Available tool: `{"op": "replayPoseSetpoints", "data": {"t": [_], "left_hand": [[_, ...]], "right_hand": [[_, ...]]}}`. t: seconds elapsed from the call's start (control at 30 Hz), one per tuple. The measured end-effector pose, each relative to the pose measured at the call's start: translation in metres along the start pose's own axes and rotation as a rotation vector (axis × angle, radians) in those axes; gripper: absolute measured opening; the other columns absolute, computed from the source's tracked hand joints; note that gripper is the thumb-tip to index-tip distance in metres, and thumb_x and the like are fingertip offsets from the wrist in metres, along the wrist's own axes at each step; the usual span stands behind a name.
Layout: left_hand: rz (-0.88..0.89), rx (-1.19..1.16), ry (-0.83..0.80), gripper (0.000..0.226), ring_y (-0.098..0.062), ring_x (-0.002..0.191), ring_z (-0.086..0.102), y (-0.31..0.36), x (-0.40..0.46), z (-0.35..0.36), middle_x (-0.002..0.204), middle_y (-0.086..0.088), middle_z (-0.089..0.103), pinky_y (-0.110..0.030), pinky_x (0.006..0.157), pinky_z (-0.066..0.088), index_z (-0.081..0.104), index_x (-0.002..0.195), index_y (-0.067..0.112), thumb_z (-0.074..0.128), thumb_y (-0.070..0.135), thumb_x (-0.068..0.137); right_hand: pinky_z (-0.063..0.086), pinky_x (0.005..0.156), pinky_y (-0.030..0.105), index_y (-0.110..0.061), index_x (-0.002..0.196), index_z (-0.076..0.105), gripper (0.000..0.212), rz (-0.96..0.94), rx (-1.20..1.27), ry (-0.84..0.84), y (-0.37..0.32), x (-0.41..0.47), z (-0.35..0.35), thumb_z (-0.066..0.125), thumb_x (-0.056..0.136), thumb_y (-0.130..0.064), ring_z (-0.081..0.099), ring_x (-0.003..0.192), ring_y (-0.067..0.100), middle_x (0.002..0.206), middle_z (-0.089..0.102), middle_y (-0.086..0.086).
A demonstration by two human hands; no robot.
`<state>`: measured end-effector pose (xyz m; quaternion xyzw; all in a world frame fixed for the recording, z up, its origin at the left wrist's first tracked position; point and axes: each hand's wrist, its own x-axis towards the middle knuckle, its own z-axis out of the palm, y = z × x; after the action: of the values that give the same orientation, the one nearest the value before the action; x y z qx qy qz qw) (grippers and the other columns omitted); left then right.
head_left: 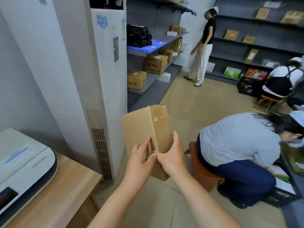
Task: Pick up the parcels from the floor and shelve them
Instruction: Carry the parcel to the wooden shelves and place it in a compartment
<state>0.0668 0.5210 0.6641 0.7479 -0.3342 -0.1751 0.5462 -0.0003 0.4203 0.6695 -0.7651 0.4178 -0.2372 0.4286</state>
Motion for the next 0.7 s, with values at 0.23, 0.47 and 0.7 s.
{"op": "replayPoseSetpoints", "data": {"t": [0.23,0.47,0.7], "left_hand": [[-0.1,-0.022,0.098,0.053,-0.01,0.115,0.05,0.022,-0.011,-0.014,0.123,0.001,0.047,-0.034,0.1,0.043,0.041,0.137,0.026,0.052,0.018,0.086],[-0.15,-0.003,0.247,0.051,-0.001,0.087,0.05,0.054,-0.024,-0.025,0.106,0.007,0.048,-0.021,0.069,0.044,0.044,0.111,0.029,0.072,0.025,0.068],[-0.206,0.075,0.381,0.108,-0.022,0.116,0.042,0.084,-0.035,-0.019,0.135,-0.009,0.03,-0.035,0.09,0.044,0.01,0.142,0.024,0.081,0.035,0.061]], "right_hand": [[0.025,0.113,0.035,-0.021,0.146,0.011,0.104,-0.143,-0.098,-0.067,-0.026,-0.021,-0.005,0.076,0.067,-0.04,0.022,0.138,0.018,0.15,0.027,0.001],[0.039,0.102,0.03,-0.036,0.146,0.001,0.099,-0.232,0.021,-0.287,-0.047,-0.033,-0.031,0.07,0.077,-0.017,0.04,0.126,0.007,0.144,0.036,-0.015],[0.042,0.099,0.022,-0.051,0.141,-0.002,0.101,-0.329,0.093,-0.417,-0.059,-0.052,-0.044,0.051,0.079,0.008,0.048,0.117,-0.001,0.144,0.03,-0.021]]}}
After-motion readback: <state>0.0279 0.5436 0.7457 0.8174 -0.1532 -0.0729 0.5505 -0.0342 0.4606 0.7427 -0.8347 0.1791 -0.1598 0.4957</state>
